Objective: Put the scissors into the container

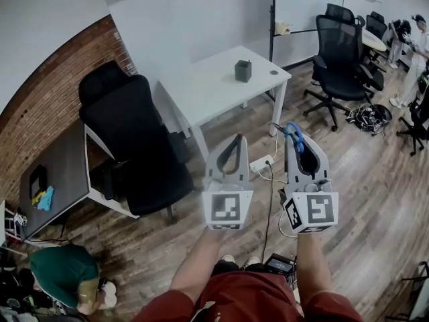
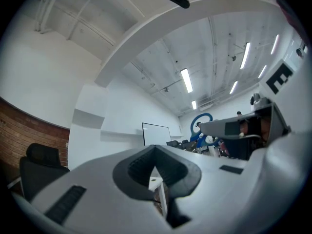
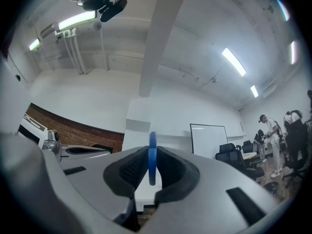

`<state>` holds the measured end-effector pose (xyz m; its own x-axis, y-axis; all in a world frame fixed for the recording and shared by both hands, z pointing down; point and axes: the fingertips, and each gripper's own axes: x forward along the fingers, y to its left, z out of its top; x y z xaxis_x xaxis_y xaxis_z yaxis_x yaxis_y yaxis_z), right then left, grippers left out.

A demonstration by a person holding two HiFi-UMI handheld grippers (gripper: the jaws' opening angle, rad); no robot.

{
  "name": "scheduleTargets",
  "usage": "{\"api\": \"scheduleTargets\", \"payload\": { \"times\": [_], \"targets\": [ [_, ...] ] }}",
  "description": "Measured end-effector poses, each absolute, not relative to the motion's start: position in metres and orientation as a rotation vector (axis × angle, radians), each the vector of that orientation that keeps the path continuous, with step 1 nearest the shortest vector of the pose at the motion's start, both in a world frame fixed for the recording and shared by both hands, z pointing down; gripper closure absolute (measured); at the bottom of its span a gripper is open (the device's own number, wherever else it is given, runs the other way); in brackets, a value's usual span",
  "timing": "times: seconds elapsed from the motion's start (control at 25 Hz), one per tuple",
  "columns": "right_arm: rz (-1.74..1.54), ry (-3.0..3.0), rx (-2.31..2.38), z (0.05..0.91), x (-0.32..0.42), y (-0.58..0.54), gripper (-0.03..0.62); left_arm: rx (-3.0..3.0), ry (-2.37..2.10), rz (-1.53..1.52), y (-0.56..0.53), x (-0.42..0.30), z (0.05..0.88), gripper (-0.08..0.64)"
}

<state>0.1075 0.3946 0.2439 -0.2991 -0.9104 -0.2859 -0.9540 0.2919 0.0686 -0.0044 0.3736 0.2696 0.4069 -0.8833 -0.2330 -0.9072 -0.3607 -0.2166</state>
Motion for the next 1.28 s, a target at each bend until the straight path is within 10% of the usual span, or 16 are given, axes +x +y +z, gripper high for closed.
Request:
{"api": "scheduleTargets", "payload": {
  "times": [1.28],
  "targets": [
    [0.284,2.411,-1.735,0.271,0.110,0.237,0.537,-2.362,1.607,0.148,0.223,-0.005,0.281,0.549]
  ]
}}
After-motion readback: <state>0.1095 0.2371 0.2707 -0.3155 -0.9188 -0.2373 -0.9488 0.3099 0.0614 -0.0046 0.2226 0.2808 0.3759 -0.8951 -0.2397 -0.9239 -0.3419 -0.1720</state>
